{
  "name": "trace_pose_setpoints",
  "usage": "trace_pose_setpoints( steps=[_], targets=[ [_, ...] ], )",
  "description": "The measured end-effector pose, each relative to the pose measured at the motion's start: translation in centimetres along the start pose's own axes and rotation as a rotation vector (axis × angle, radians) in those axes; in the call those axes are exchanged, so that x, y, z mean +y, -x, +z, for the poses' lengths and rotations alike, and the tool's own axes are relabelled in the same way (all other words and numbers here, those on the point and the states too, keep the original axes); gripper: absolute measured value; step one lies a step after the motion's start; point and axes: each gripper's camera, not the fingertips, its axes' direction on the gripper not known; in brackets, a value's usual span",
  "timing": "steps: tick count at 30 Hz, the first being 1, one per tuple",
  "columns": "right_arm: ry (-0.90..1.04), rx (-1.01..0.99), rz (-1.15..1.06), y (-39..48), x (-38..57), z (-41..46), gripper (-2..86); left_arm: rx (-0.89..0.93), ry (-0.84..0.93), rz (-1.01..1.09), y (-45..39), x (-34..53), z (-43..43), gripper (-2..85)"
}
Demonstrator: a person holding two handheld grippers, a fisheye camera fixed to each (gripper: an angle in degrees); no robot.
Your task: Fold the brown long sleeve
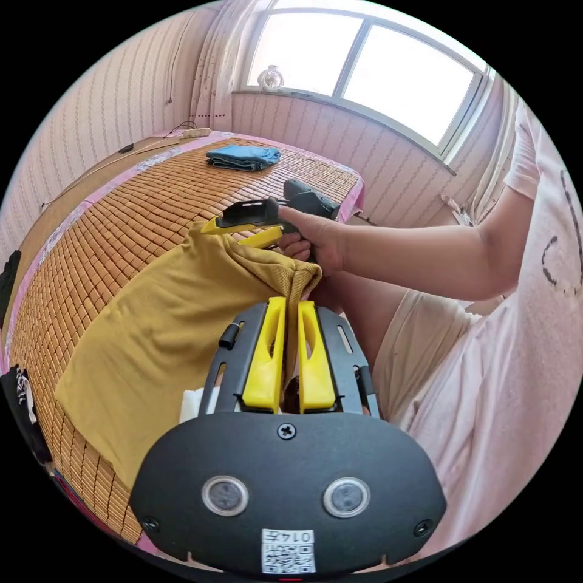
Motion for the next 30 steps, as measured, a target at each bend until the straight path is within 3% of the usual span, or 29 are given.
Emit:
trace_pose_setpoints(
  steps=[6, 12, 18, 23, 28, 30],
  targets=[
    [-0.011, 0.068, -0.040, 0.1, -0.1, -1.8, 6.9, 0.071, -0.057, 0.003, 0.2, -0.2, -1.6, 3.7],
    [-0.234, -0.046, -0.117, 3.3, 2.0, -9.4, 6.0, 0.106, -0.191, 0.083, -1.2, -2.9, -2.4, 3.9],
    [-0.193, 0.189, -0.370, 12.9, 2.6, -12.0, 6.2, 0.241, -0.310, 0.022, -0.8, -4.5, -3.3, 3.9],
    [0.126, 0.344, -0.539, 18.7, 0.8, 0.6, 6.9, 0.173, -0.239, -0.140, 2.6, -0.3, -5.3, 4.4],
    [0.393, 0.535, -0.506, 17.3, -0.7, 16.1, 5.7, 0.039, -0.001, -0.338, 6.1, 4.6, -5.0, 4.7],
    [0.425, 0.579, -0.520, 17.8, -0.6, 18.4, 3.7, -0.011, 0.020, -0.408, 7.0, 5.9, -5.8, 4.4]
  ],
)
